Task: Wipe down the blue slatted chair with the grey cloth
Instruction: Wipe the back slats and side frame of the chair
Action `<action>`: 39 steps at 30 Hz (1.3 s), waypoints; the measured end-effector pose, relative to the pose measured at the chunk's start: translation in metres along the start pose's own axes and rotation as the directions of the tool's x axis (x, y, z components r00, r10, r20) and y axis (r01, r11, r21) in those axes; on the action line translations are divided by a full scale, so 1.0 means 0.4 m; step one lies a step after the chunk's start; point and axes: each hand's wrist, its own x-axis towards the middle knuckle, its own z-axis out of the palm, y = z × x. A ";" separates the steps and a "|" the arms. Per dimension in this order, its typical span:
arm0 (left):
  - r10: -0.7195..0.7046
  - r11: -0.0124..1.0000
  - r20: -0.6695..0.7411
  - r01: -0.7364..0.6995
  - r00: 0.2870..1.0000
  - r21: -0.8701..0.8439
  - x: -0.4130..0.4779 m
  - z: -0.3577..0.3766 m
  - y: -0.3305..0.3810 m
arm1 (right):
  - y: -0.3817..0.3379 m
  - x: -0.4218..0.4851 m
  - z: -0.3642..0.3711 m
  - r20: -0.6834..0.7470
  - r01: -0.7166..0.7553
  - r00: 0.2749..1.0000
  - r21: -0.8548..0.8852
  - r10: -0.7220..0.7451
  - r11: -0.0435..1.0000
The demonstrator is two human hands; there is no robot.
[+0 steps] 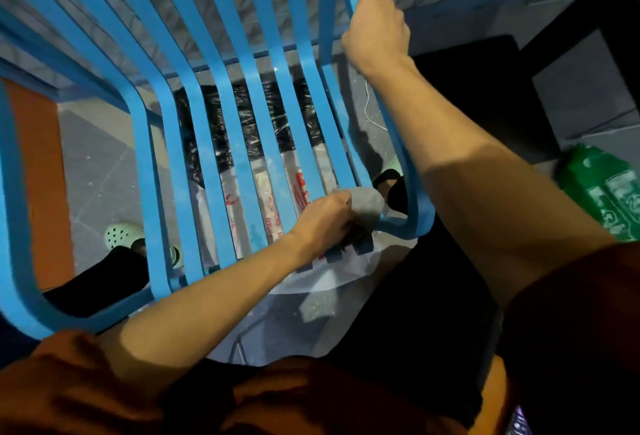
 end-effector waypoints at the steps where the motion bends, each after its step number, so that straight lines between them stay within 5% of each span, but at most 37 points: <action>1: 0.021 1.000 -0.006 -0.021 1.000 -0.018 0.007 -0.009 -0.006 | 0.001 0.002 0.001 0.000 -0.002 1.000 0.004 0.002 1.000; 5: 0.115 0.993 0.000 -0.115 0.993 0.035 0.057 -0.042 -0.051 | 0.000 0.008 0.002 0.002 -0.004 1.000 0.017 0.004 1.000; 12: 0.009 0.997 -0.100 -0.001 0.995 0.083 0.176 -0.071 -0.150 | 0.004 0.017 0.015 0.001 -0.002 1.000 0.013 0.002 1.000; 23: 0.085 0.996 0.091 -0.087 0.992 0.022 0.038 0.002 -0.067 | 0.005 0.031 0.023 0.003 -0.012 1.000 0.028 0.012 1.000; 31: -0.023 0.995 -0.169 0.039 0.985 0.091 0.208 -0.089 -0.181 | 0.003 0.032 0.026 -0.009 -0.009 1.000 0.027 0.010 1.000; 36: -0.008 1.000 0.005 0.008 1.000 0.011 0.117 -0.025 -0.115 | 0.004 0.034 0.024 -0.015 -0.016 1.000 0.034 0.016 0.999; 39: 0.053 0.987 -0.014 -0.054 0.999 -0.150 0.062 0.025 -0.076 | 0.002 0.037 0.025 -0.028 -0.017 0.999 0.031 0.018 0.999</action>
